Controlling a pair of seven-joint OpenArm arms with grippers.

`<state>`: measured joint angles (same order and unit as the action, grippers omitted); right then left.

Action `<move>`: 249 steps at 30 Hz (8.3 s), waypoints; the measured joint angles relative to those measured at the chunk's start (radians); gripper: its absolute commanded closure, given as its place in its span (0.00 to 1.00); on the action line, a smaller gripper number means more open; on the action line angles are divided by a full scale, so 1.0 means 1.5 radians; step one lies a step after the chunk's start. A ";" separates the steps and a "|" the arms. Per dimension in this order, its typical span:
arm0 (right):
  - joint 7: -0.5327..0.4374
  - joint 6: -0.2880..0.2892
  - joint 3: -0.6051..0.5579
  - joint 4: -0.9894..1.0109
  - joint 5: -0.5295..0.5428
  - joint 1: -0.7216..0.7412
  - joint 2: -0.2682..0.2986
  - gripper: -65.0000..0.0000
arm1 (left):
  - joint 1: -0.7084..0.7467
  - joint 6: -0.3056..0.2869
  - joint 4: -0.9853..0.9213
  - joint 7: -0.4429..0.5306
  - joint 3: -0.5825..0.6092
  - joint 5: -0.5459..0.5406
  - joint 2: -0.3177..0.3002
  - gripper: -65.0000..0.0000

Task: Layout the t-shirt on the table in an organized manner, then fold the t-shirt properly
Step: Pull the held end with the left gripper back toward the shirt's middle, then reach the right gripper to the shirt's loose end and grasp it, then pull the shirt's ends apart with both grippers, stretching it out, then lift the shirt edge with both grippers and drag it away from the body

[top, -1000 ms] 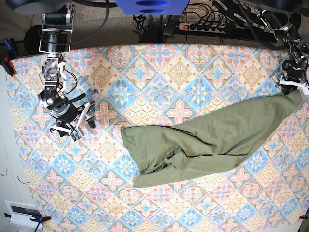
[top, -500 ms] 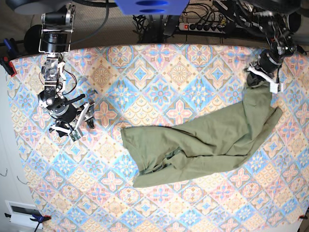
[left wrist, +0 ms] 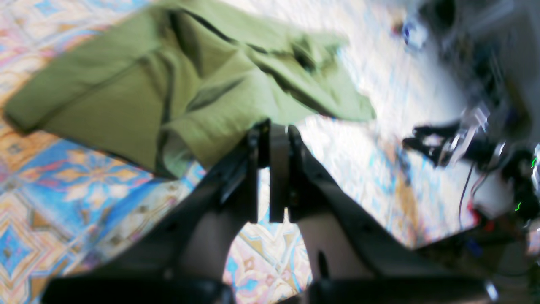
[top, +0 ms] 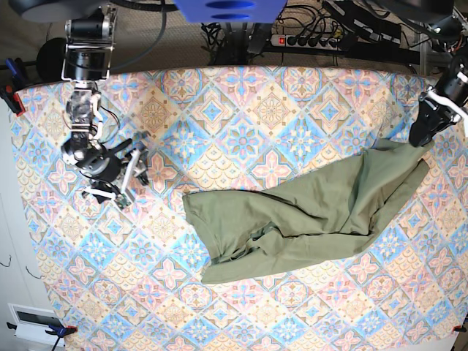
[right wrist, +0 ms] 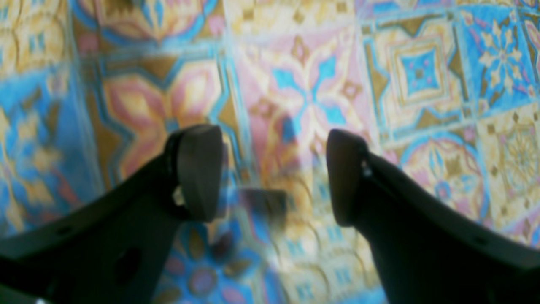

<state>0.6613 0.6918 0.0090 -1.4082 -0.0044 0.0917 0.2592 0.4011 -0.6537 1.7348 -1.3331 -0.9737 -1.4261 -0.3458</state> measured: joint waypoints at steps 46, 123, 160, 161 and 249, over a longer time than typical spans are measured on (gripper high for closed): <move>0.013 0.000 -0.096 0.264 0.195 0.203 -0.090 0.99 | 0.021 -0.001 -0.010 0.007 -0.023 0.060 -0.032 1.00; 0.160 0.002 0.249 0.159 0.291 0.037 0.025 0.49 | -0.179 0.002 -0.184 0.141 0.260 0.354 -0.013 1.00; 0.195 -0.003 0.252 0.164 0.483 0.082 0.000 0.53 | -0.179 0.002 -0.184 0.141 0.260 0.353 -0.013 1.00; 0.198 -0.003 0.252 0.164 0.496 0.083 0.000 0.52 | -0.179 0.002 -0.184 0.141 0.260 0.353 -0.013 1.00; 0.424 0.003 0.421 -0.066 0.514 -0.173 0.095 0.92 | 0.021 -0.006 -0.180 0.185 0.430 0.306 -0.104 0.48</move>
<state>1.2976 0.6956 0.6403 -1.5074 0.7670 -0.1684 0.4019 0.4324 -0.6628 1.4643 -1.0561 -0.3283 -0.9668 -0.5014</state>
